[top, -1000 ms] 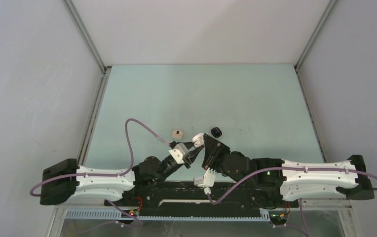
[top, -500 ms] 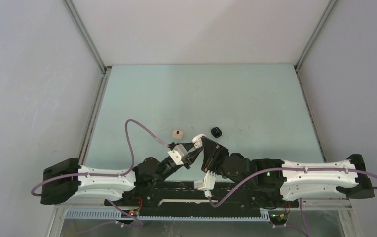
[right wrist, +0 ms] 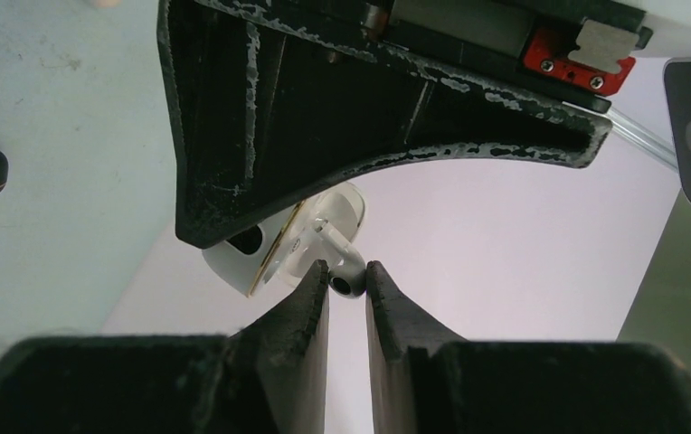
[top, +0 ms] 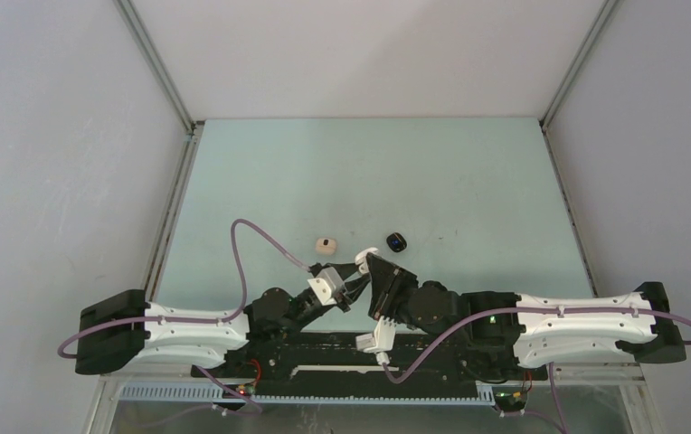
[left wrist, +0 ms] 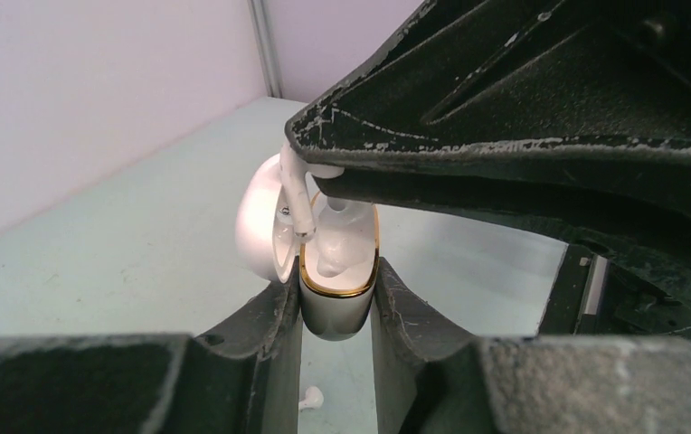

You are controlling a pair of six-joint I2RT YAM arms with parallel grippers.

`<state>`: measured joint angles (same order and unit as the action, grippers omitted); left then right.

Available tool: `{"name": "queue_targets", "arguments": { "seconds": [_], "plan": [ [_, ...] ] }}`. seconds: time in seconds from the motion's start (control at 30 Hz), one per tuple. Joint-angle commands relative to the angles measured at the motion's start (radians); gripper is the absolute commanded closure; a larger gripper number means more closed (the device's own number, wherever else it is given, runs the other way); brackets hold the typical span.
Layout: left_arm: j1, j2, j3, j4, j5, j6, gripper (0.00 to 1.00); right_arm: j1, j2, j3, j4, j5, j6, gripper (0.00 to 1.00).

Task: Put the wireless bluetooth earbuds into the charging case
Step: Insert the right earbud into the right side groove of the charging case.

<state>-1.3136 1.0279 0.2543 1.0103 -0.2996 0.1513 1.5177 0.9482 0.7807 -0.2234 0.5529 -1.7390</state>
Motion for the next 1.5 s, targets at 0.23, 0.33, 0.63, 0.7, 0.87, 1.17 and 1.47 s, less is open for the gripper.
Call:
{"name": "queue_targets", "arguments": {
  "seconds": [0.23,0.33,0.63,0.7,0.87,1.17,1.47],
  "plan": [
    [-0.006,-0.006,-0.025,0.072,0.042,0.028,1.0,0.012,-0.007,0.016,-0.022,-0.013,-0.005,1.0],
    [-0.006,-0.005,-0.024,0.075,0.044,0.026,1.0,0.015,-0.012,0.015,-0.031,-0.015,-0.007,1.0],
    [-0.006,-0.017,-0.031,0.08,0.035,0.015,1.0,0.02,-0.113,0.016,0.006,-0.113,0.071,1.0],
    [-0.006,-0.023,-0.038,0.085,0.031,0.016,1.0,0.021,-0.183,0.016,-0.007,-0.211,0.113,1.0],
    [-0.005,-0.022,-0.044,0.091,0.026,0.02,1.0,0.02,-0.301,0.015,-0.091,-0.322,0.21,1.0],
    [-0.007,0.0,-0.036,0.1,0.031,0.021,1.0,0.021,-0.299,0.015,-0.1,-0.256,0.233,1.0],
    [-0.006,0.0,-0.041,0.107,0.022,0.029,1.0,0.019,-0.233,0.015,-0.179,-0.13,0.166,1.0]
  ]
}}
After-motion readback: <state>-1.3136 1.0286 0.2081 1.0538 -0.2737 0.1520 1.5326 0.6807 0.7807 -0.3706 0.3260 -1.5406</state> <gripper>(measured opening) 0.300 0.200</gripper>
